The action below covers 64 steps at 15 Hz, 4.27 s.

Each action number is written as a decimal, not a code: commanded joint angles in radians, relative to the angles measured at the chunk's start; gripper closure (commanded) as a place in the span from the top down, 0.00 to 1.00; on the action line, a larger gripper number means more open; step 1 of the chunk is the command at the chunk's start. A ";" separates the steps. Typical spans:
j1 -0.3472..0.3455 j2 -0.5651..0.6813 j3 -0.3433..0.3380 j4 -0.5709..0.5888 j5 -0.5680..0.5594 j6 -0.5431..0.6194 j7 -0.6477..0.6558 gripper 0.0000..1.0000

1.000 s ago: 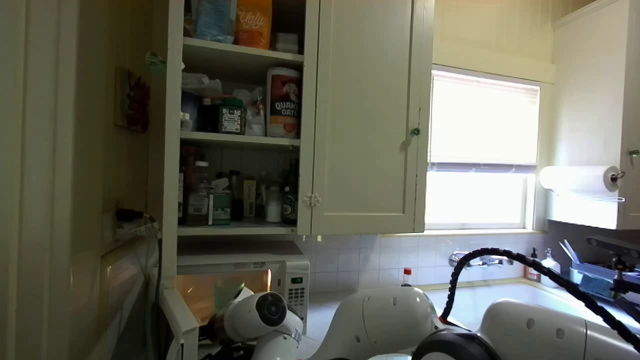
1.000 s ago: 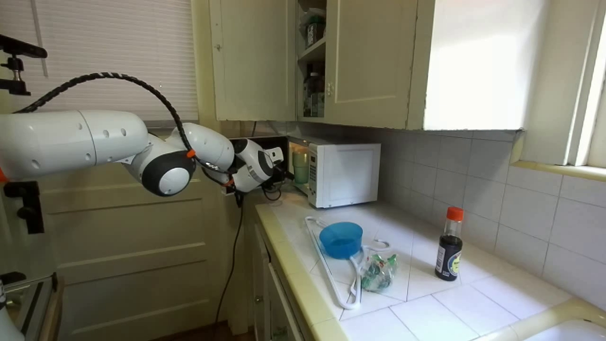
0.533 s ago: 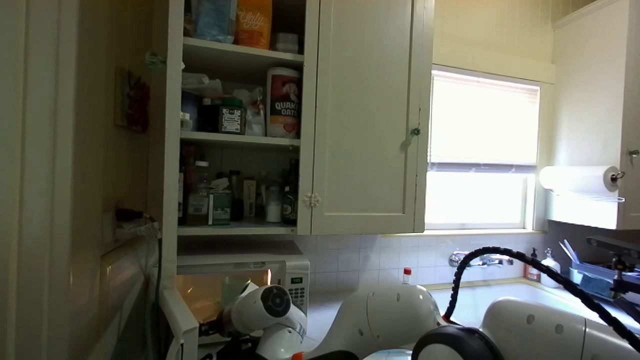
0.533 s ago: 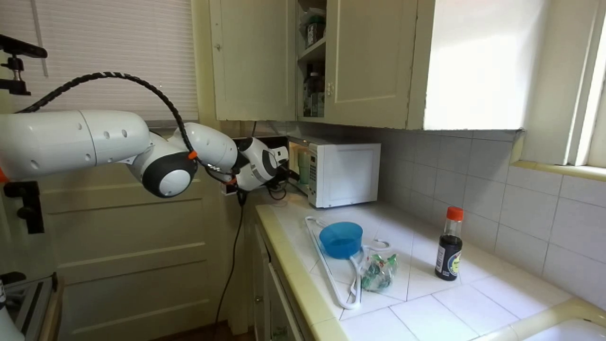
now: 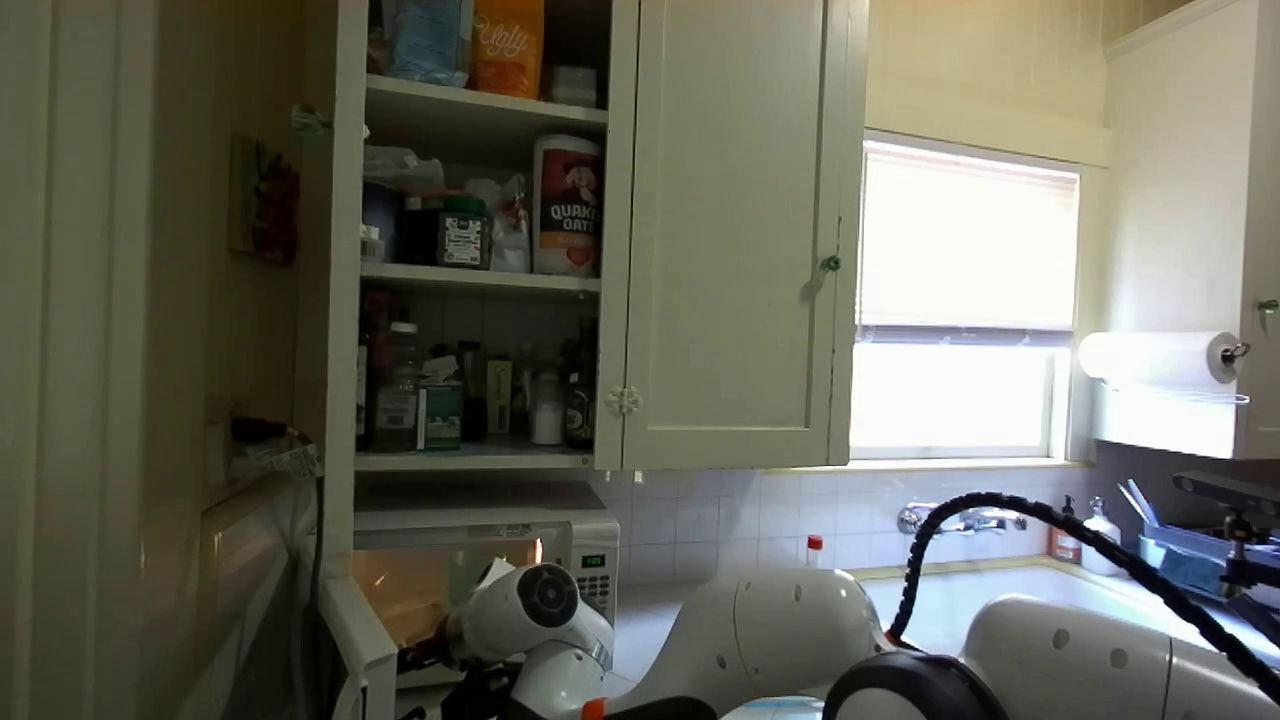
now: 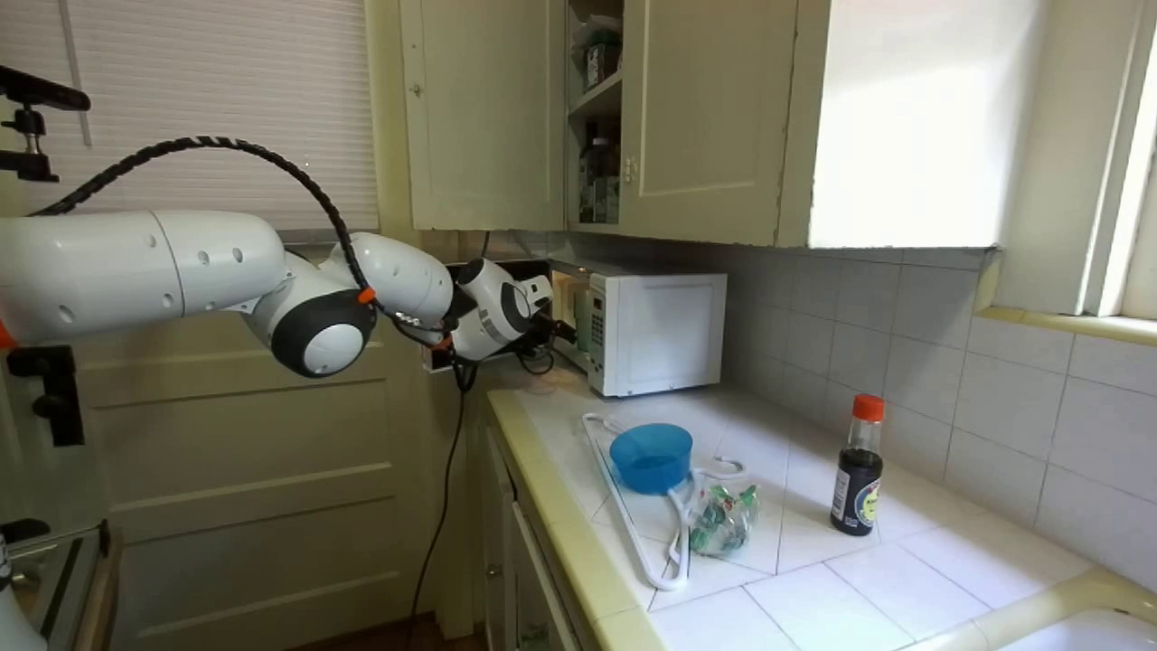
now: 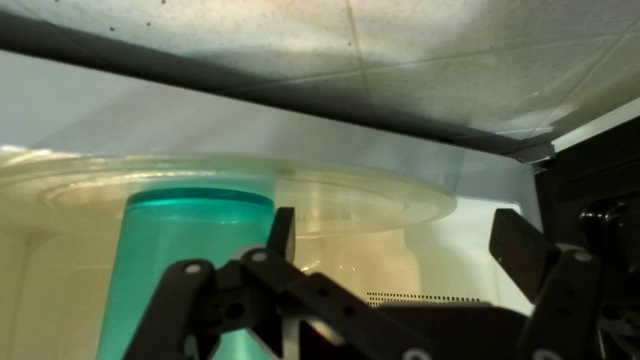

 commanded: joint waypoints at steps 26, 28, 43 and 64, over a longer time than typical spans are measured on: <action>0.352 0.039 -0.829 0.074 -0.451 -0.243 1.251 1.00; 0.368 0.039 -0.841 0.053 -0.465 -0.292 1.303 1.00; 0.401 0.035 -0.904 -0.016 -0.484 -0.470 1.592 1.00; 0.317 -0.209 -0.859 -0.245 -0.442 -0.171 1.342 1.00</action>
